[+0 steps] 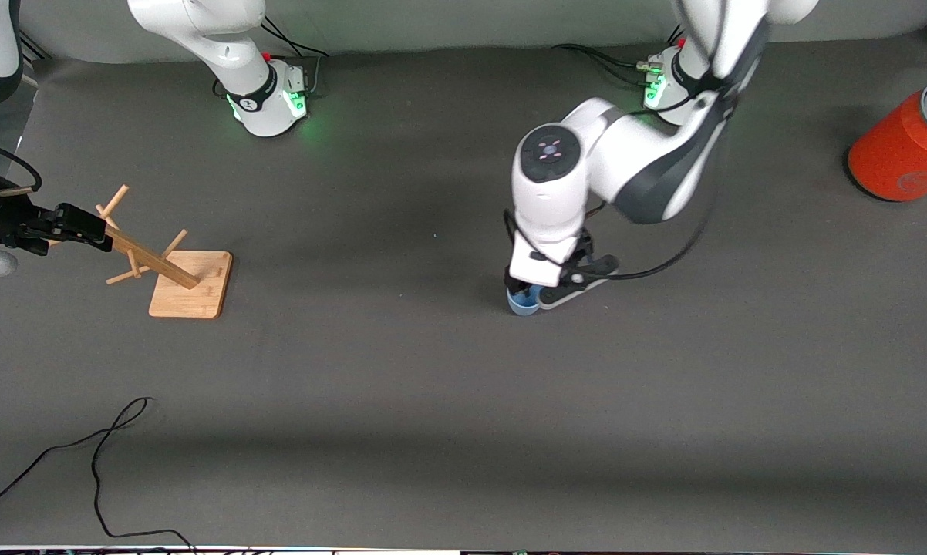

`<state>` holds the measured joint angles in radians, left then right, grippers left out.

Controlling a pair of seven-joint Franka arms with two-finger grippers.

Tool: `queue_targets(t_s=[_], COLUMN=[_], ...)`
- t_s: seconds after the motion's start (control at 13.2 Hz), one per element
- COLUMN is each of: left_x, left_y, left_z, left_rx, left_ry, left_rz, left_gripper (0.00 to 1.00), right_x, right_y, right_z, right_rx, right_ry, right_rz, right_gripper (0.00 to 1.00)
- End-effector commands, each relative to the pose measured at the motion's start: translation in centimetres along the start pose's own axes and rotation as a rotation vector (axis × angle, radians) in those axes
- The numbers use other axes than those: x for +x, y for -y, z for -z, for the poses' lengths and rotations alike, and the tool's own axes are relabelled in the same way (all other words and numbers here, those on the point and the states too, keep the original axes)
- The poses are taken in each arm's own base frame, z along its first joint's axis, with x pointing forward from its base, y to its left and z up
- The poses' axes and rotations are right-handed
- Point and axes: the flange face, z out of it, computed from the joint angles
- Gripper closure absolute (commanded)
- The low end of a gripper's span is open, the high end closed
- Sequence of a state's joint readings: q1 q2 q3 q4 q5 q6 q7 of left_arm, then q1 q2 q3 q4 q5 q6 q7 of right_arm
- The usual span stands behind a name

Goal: Rotate and upright cup with both arms

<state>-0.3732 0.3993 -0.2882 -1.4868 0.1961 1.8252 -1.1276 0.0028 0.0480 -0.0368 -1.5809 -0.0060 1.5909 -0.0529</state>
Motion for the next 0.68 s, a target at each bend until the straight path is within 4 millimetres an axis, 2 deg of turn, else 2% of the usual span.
queue_targets(t_s=[0.0, 0.08, 0.23, 0.38, 0.46, 0.61], left_x=[5.9, 8.4, 13.8, 18.4, 19.7, 20.5], left_y=[6.8, 10.6, 18.2, 25.7, 28.7, 32.8], left_z=[5.7, 6.8, 6.9, 7.3, 8.0, 8.4], left_rx=[-0.009, -0.008, 0.007, -0.015, -0.033, -0.041], left_ry=[0.108, 0.138, 0.186, 0.193, 0.175, 0.158], left_rz=[-0.12, -0.148, -0.216, -0.251, -0.303, -0.351], left_gripper=[0.0, 0.0, 0.0, 0.0, 0.0, 0.0], right_x=[-0.7, -0.7, -0.7, -0.7, -0.8, -0.7], right_y=[0.0, 0.0, 0.0, -0.1, -0.2, -0.1], right_z=[0.4, 0.4, 0.5, 0.6, 0.7, 0.6], right_rx=[0.011, 0.011, 0.011, 0.011, 0.011, 0.011], right_ry=[-0.005, -0.005, -0.008, -0.01, -0.011, -0.01], right_rz=[0.012, 0.012, 0.012, 0.01, 0.009, 0.01], right_gripper=[0.0, 0.0, 0.0, 0.0, 0.0, 0.0])
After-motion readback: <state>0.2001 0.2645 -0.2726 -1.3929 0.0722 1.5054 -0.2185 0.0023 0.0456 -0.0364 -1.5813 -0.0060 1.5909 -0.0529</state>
